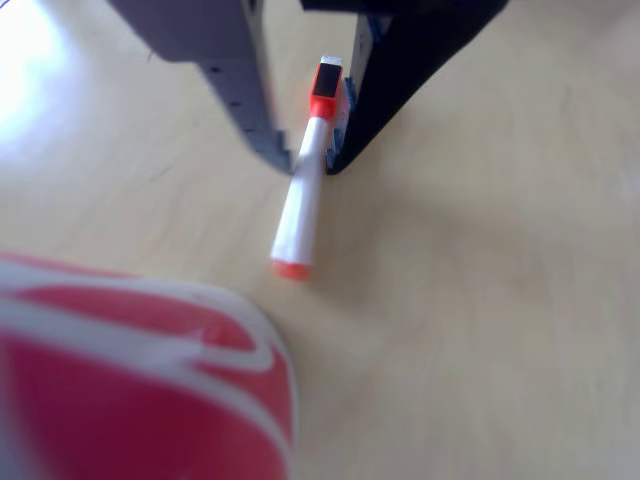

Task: Grab the pen and place it in the cup.

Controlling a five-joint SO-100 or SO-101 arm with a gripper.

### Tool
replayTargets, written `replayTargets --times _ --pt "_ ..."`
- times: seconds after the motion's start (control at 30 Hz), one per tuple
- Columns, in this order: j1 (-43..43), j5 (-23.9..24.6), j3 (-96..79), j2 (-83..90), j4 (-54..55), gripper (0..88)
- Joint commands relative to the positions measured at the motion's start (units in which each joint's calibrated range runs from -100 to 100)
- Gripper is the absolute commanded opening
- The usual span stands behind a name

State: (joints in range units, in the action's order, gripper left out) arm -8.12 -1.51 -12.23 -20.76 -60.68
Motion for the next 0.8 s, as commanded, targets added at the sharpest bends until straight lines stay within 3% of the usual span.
replayTargets --times 0.0,0.37,0.77 --pt "-0.18 -0.11 -1.12 0.26 0.16 1.1" --pt "-0.35 -0.17 -1.75 2.33 0.25 1.1" --pt "-3.1 -2.37 -1.48 30.97 -5.43 1.1"
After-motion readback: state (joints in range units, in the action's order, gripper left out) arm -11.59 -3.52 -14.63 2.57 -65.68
